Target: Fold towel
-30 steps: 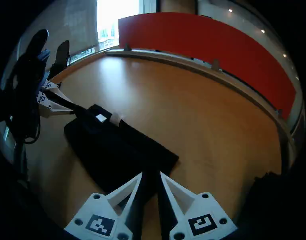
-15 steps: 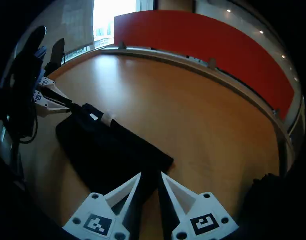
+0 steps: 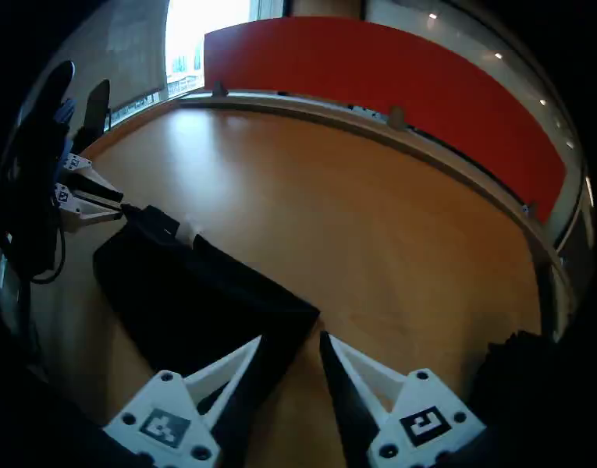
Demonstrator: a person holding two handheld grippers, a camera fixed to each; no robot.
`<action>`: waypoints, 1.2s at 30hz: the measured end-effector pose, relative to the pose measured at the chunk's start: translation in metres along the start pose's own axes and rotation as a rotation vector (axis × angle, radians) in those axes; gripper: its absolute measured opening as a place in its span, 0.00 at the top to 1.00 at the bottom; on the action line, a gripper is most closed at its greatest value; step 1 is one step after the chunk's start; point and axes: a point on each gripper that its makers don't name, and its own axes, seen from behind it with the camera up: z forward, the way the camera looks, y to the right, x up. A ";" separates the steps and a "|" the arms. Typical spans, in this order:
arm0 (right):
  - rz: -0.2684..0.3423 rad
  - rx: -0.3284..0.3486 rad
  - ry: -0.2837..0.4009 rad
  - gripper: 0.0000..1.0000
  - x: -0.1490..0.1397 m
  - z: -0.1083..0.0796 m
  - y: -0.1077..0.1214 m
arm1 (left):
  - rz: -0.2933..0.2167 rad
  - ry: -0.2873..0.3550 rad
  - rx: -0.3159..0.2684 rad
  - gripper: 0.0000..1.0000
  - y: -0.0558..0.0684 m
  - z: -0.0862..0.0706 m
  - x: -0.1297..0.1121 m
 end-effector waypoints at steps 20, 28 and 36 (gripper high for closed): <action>0.031 0.006 0.025 0.01 0.001 -0.013 -0.008 | -0.059 -0.010 -0.016 0.00 -0.002 -0.015 -0.010; 0.038 0.011 0.031 0.00 -0.002 -0.025 -0.013 | -0.072 -0.004 -0.007 0.00 -0.003 -0.026 -0.015; 0.040 0.010 0.036 0.00 -0.008 -0.039 -0.018 | -0.084 0.006 0.002 0.00 -0.005 -0.041 -0.021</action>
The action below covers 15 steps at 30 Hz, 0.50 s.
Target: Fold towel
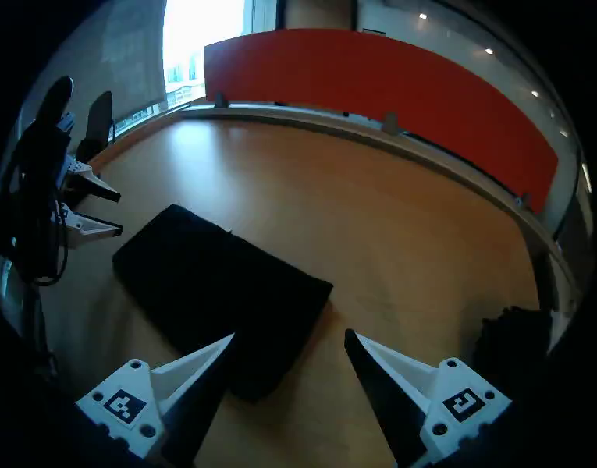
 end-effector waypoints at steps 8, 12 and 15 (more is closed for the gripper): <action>0.001 -0.004 0.004 0.00 -0.006 -0.015 -0.004 | -0.017 0.006 0.005 0.00 0.001 -0.016 -0.009; 0.009 -0.005 0.011 0.01 -0.007 -0.022 -0.008 | -0.028 0.007 0.005 0.00 0.003 -0.021 -0.013; 0.014 -0.004 0.018 0.01 -0.007 -0.026 -0.011 | -0.035 0.008 0.006 0.00 0.003 -0.025 -0.015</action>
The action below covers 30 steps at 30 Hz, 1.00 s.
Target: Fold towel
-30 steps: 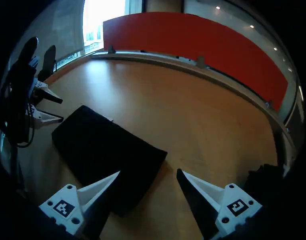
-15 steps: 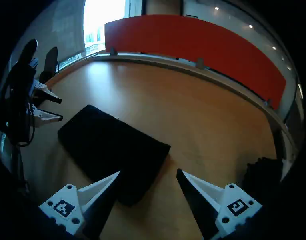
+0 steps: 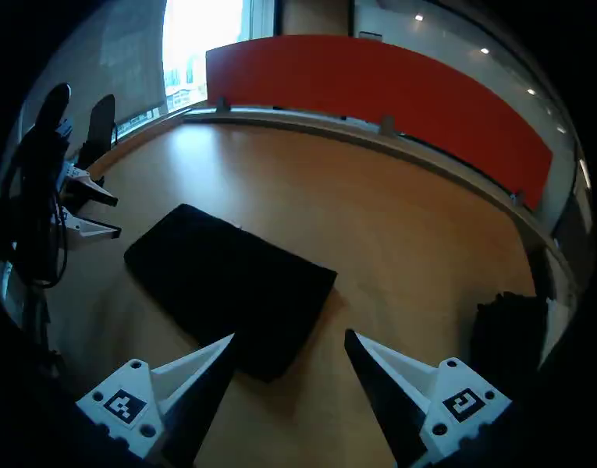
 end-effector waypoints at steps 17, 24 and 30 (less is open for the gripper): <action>-0.034 0.034 0.005 0.01 -0.005 0.000 -0.007 | -0.045 0.026 0.031 0.00 -0.009 -0.020 -0.007; -0.063 0.056 -0.001 0.00 -0.008 0.002 -0.009 | -0.078 0.037 0.048 0.00 -0.010 -0.030 -0.015; -0.082 0.071 -0.004 0.00 -0.009 0.003 -0.009 | -0.111 0.055 0.066 0.00 -0.011 -0.038 -0.022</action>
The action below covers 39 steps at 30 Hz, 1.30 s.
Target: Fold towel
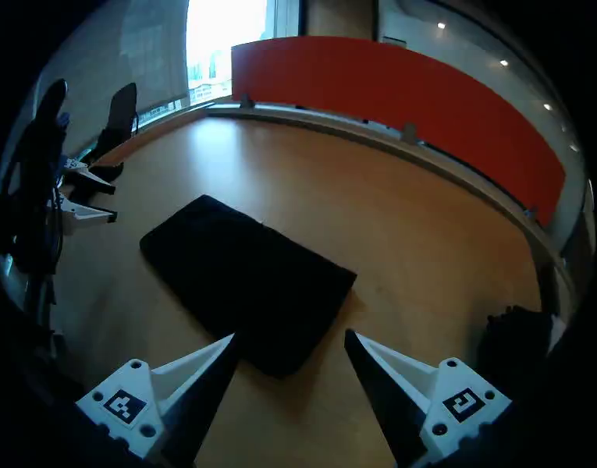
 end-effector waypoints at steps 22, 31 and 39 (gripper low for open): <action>-0.077 0.044 -0.045 0.01 -0.012 0.007 0.000 | -0.063 0.064 0.034 0.00 -0.008 -0.013 -0.014; -0.124 0.060 -0.080 0.02 -0.020 0.008 0.000 | -0.053 0.112 0.038 0.00 -0.005 -0.021 -0.016; -0.164 0.096 -0.117 0.13 -0.027 0.009 -0.005 | -0.076 0.134 0.039 0.00 -0.003 -0.029 -0.021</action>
